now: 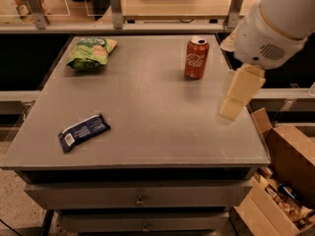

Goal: Move rxbar blueberry near green rice chip bag

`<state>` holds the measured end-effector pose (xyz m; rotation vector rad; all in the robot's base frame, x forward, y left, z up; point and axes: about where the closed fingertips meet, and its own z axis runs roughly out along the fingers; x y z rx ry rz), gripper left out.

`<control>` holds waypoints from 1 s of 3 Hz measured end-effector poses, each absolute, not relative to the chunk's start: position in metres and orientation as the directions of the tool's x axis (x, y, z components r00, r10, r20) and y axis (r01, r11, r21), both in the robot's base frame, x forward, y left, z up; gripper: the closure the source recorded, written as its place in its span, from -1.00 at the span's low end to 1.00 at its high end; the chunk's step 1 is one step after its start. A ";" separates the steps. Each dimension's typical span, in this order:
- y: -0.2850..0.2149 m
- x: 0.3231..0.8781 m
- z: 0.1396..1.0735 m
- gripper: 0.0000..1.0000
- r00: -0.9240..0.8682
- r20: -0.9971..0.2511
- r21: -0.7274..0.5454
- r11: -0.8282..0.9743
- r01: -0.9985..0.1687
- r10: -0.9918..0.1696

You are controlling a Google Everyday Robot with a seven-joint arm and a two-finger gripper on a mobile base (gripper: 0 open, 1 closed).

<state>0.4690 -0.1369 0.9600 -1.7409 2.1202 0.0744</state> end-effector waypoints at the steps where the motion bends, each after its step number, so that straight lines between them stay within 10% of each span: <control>1: -0.080 0.480 0.939 -1.00 -0.116 -0.408 -0.151 0.192 -0.970 -0.905; 3: 0.002 0.474 0.878 -1.00 -0.123 -0.625 -0.035 0.185 -0.982 -0.771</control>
Offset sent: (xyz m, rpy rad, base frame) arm 0.0100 0.1684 -0.0964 0.4137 0.1568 0.1274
